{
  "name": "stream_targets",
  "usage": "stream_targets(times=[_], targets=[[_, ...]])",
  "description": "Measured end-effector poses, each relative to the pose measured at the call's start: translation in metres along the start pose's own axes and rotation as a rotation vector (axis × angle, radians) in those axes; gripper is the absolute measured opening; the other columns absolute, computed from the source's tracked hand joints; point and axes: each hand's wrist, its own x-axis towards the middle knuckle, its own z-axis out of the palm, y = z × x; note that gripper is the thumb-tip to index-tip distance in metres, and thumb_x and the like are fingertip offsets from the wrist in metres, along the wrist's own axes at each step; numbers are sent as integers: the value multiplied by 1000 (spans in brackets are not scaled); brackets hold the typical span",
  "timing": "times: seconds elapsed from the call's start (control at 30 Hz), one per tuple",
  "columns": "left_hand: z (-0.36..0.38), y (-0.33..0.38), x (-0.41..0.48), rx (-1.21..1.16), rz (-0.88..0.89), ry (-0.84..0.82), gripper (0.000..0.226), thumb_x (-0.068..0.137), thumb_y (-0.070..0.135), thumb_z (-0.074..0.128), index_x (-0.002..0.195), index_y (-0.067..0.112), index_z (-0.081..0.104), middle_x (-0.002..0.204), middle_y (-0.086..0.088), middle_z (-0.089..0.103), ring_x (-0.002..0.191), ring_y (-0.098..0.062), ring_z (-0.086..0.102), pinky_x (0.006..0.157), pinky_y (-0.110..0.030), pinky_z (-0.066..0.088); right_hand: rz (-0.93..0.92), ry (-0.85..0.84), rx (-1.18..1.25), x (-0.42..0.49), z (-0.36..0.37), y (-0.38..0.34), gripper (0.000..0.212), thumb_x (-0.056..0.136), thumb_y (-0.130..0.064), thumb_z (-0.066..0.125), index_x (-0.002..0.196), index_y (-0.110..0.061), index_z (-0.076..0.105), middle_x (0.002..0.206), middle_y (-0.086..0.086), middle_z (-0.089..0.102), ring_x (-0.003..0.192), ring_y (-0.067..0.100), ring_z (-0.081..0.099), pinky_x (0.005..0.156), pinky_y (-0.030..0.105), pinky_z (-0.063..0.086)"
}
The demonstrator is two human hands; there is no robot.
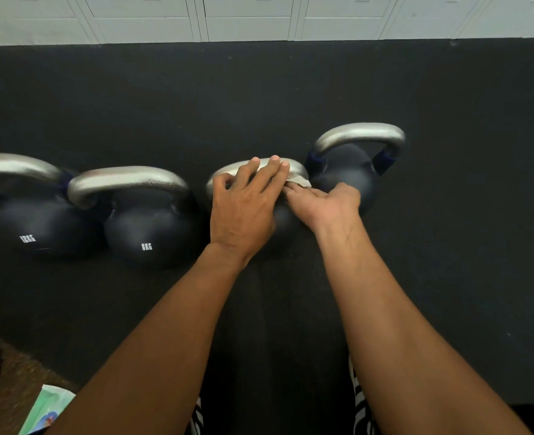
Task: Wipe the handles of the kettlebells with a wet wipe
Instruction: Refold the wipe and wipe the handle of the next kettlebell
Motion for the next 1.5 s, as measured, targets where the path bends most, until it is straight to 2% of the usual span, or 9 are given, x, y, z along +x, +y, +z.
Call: stream_targets(times=[0.5, 0.6, 0.7, 0.83, 0.97, 1.13, 1.23, 1.33, 1.5], targets=[[3, -1, -2, -13, 4, 23, 56, 89, 19, 61, 144, 23, 56, 149, 3, 56, 132, -25, 54, 86, -43, 35, 84, -190, 13, -8, -21, 1, 101, 94, -70, 29, 152, 11, 16, 154, 37, 28, 146, 46, 29, 121, 55, 23], [5, -2, -2, -11, 5, 33, 55, 90, 24, 65, 144, 23, 56, 148, 4, 57, 131, -24, 54, 85, -43, 36, 97, -191, -23, -5, -13, 14, 104, 92, -73, 32, 151, 13, 21, 142, 40, 42, 131, 46, 47, 88, 52, 51], [5, -3, -3, -27, 9, 32, 57, 88, 23, 69, 144, 23, 56, 148, 3, 56, 131, -25, 53, 84, -43, 36, 83, -147, -37, -5, -10, 18, 102, 93, -72, 35, 148, 13, 27, 127, 40, 51, 119, 44, 54, 69, 50, 52], [6, -2, -3, -13, -2, 16, 58, 89, 26, 68, 145, 23, 55, 150, 4, 55, 133, -24, 52, 85, -42, 33, 62, -148, -28, -17, -18, 11, 98, 95, -68, 33, 151, 12, 22, 152, 35, 35, 143, 43, 36, 115, 52, 34], [3, -1, -3, -27, -4, 1, 58, 88, 22, 63, 145, 23, 54, 150, 4, 55, 133, -25, 52, 85, -43, 35, -34, -99, -112, -33, -8, 5, 95, 98, -64, 29, 149, 15, 19, 158, 32, 23, 150, 40, 21, 123, 50, 15], [-4, -2, 0, -52, -20, -22, 60, 85, 18, 62, 144, 23, 56, 149, 5, 56, 132, -23, 54, 84, -40, 30, -203, 12, -696, -37, 6, 16, 74, 105, -53, 27, 146, 8, 38, 150, 22, 45, 139, 28, 46, 118, 39, 34], [-4, -3, -1, -73, -16, -51, 65, 82, 20, 67, 146, 23, 53, 151, 5, 54, 133, -23, 53, 83, -39, 29, -399, 154, -1113, -35, 1, 35, 42, 106, -46, 36, 106, -16, 65, 116, 8, 70, 95, 16, 69, 79, 27, 57], [-3, -7, -3, -91, -11, -64, 70, 84, 32, 75, 148, 20, 50, 152, 2, 52, 135, -23, 52, 85, -41, 37, -584, 136, -1559, -35, -8, 51, 52, 105, -51, 21, 121, -26, 64, 135, 3, 62, 124, 20, 57, 107, 35, 41], [-4, -11, -8, -105, 11, -69, 64, 91, 33, 68, 150, 15, 49, 154, -1, 51, 140, -23, 48, 88, -43, 41, -818, 50, -1819, -28, -9, 48, 55, 109, -44, 15, 148, -18, 44, 159, 6, 37, 146, 25, 32, 112, 33, 24]])
